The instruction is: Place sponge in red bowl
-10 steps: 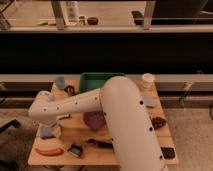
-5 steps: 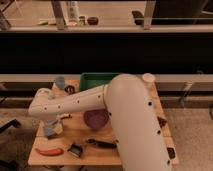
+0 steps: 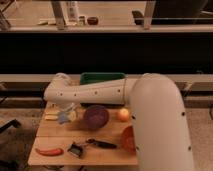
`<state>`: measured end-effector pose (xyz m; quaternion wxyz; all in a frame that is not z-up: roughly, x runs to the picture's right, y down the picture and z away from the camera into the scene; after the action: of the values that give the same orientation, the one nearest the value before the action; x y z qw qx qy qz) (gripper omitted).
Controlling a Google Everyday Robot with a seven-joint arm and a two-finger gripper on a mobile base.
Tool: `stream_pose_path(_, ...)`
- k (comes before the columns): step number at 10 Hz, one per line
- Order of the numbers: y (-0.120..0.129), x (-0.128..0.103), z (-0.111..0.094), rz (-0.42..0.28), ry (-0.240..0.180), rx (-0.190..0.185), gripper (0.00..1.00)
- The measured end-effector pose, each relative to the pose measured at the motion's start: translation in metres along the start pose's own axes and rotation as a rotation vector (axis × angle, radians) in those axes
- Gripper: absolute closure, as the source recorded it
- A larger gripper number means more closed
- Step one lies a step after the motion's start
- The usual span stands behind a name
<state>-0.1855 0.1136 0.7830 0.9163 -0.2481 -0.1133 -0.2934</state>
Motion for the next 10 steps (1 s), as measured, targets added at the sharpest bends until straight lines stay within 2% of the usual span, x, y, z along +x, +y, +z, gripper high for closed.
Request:
stream_pose_path(1,0.004,0.025,-0.022,0.038,0.022,0.01,0.96)
stream_pose_path(2,0.006,0.038,-0.043,0.066,0.033,0.017,0.98)
stream_pose_path(3,0.01,0.052,-0.06,0.091,0.046,0.026,0.98)
stream_pose_path(4,0.02,0.075,-0.077,0.132,0.067,0.036,0.98)
stream_pose_path(7,0.051,0.107,-0.098,0.198,0.108,0.049,0.92)
stream_pose_path(10,0.091,0.136,-0.099,0.253,0.123,0.046,0.92)
